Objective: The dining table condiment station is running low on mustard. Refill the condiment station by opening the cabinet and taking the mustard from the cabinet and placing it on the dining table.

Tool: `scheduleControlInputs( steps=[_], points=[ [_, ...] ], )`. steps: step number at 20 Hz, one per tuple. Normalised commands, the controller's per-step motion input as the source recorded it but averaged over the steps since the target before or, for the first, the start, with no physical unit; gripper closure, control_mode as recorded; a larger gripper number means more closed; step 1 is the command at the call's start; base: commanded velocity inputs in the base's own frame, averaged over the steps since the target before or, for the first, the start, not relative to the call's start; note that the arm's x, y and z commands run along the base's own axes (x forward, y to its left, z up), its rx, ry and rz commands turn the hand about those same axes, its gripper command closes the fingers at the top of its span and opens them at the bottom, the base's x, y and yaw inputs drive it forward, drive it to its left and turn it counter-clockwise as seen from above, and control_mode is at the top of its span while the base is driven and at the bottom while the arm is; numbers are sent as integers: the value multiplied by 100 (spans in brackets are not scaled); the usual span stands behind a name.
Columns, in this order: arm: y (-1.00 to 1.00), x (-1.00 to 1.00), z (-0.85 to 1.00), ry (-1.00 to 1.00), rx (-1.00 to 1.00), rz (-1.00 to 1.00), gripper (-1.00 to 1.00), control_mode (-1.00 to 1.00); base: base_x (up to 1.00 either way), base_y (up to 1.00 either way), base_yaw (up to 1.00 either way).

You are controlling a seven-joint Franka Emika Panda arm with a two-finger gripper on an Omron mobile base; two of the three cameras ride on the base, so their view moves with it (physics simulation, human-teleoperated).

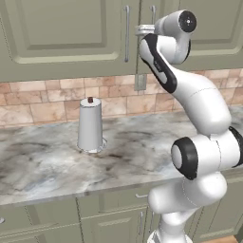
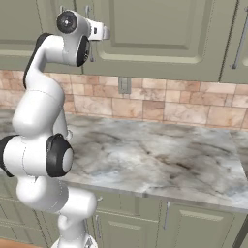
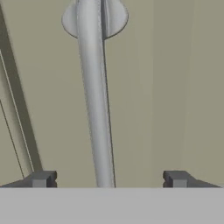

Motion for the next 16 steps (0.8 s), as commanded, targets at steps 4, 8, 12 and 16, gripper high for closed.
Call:
scheduleControlInputs(
  steps=[4, 8, 12, 16],
  points=[
    [0, 53, -30, 0, 0, 0, -100, -100, 0, 0, 0],
    [0, 44, -33, -1, 0, 0, 100, -100, 0, 0, 0],
    [0, 3, 0, 0, 0, 0, 100, -100, 0, 0, 0],
    [0, 0, 0, 0, 0, 0, 100, -100, 0, 0, 0]
  ],
)
